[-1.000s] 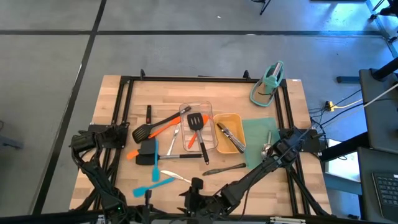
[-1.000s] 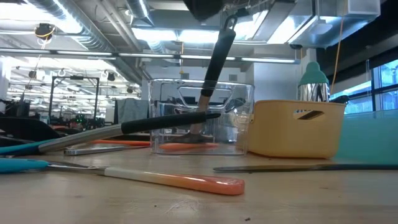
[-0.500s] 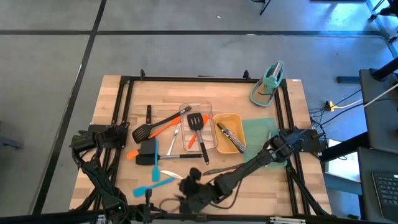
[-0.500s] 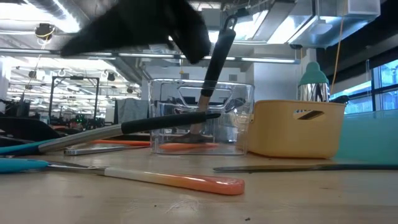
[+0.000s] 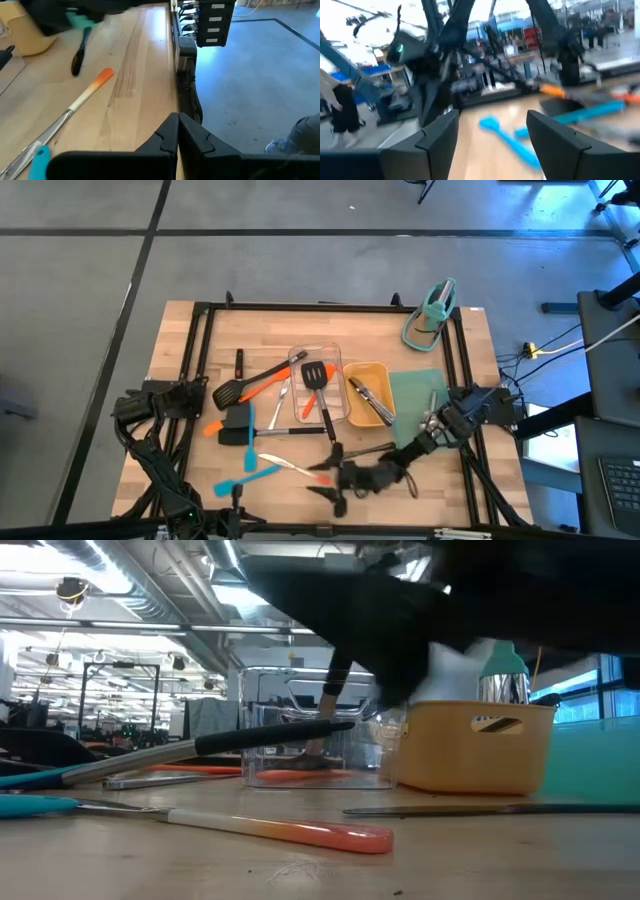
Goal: Pick & Place Kitchen Items
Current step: Put the orange table knife into the yellow bin
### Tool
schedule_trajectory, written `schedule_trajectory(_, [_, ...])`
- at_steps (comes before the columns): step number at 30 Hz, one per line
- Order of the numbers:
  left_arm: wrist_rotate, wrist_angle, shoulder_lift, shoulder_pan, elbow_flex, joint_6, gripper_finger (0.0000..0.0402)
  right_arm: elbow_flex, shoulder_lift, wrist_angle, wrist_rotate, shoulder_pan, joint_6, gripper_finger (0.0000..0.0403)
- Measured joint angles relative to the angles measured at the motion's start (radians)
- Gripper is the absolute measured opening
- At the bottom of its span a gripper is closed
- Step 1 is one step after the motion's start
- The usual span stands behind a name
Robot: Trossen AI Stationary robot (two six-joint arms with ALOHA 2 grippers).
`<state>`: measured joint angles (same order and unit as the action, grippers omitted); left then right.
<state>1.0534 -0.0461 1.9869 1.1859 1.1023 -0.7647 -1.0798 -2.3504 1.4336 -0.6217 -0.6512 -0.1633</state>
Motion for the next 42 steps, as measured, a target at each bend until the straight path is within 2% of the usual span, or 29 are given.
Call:
schedule_trajectory(4, [0.0,0.006,0.0,-0.005,0.0,0.0,0.0002,0.006,0.0,-0.074,-0.168,-0.006,-0.043,0.0238])
schedule_trajectory(6, [0.0,0.007,0.0,-0.01,0.0,0.0,0.0002,-0.014,0.0,-0.115,-0.205,0.004,-0.051,0.0238])
schedule_trajectory(9, [0.0,0.018,0.0,-0.017,0.0,0.0,0.0002,-0.047,0.0,-0.19,-0.154,0.006,-0.095,0.0238])
schedule_trajectory(16, [0.006,0.041,0.0,-0.017,0.0,0.0,0.0002,-0.109,0.0,-0.469,0.078,0.004,-0.138,0.0238])
schedule_trajectory(22, [0.053,0.055,0.0,-0.017,0.0,-0.011,0.0002,-0.145,0.0,-0.623,0.018,0.018,-0.196,0.0238])
schedule_trajectory(28, [0.064,0.055,0.0,-0.017,0.0,-0.01,0.0002,-0.19,0.0,-0.71,0.058,0.021,-0.186,0.0238])
schedule_trajectory(36, [0.064,0.055,0.0,-0.017,0.0,-0.01,0.0002,-0.195,0.0,-0.754,0.053,0.019,-0.196,0.0238])
schedule_trajectory(42, [0.064,0.054,0.0,-0.017,0.0,-0.011,0.0002,-0.195,0.0,-0.814,-0.053,0.022,-0.334,0.0238])
